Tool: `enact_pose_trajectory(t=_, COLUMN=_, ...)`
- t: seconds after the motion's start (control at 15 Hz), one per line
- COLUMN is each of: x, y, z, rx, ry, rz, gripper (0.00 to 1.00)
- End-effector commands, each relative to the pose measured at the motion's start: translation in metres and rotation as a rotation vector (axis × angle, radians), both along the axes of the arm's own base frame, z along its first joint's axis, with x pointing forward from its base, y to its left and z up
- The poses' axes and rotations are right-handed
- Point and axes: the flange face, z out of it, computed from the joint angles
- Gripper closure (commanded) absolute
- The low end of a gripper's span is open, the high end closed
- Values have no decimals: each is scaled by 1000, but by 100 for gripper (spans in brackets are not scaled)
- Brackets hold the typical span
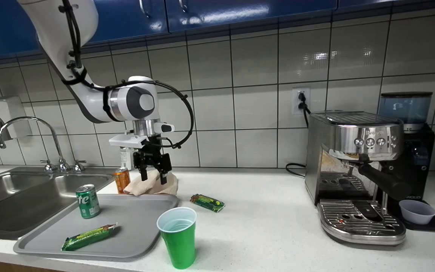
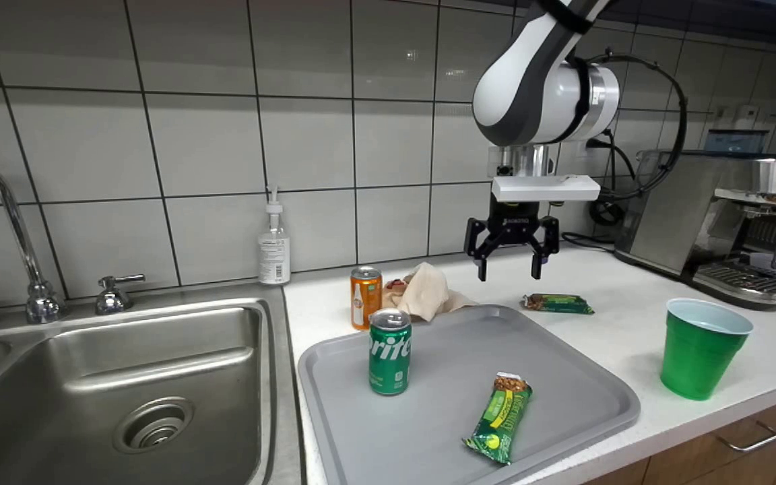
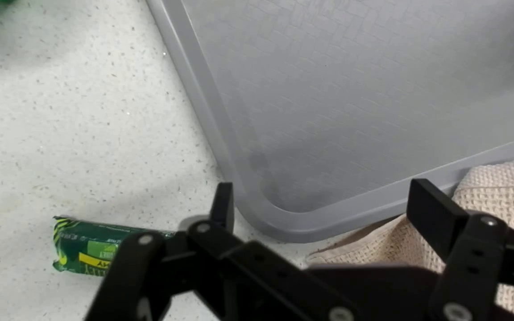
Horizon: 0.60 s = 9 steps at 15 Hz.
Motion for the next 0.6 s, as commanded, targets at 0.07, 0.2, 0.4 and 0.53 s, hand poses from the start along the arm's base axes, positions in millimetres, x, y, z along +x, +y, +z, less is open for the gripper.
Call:
enact_pose_trajectory(t=0.07, x=1, y=2, z=0, rx=-2, ry=3, rz=-8, gripper=0)
enact_pose_trajectory(t=0.2, x=4, y=0, z=-3, rx=-11, ry=4, rz=-35, gripper=0)
enact_pose_trajectory(t=0.4, x=9, y=-7, z=-10, rx=-15, ry=14, rz=-97, gripper=0)
enact_pose_trajectory(t=0.53, x=13, y=-15, z=-14, rx=-22, ry=15, rz=-156, gripper=0)
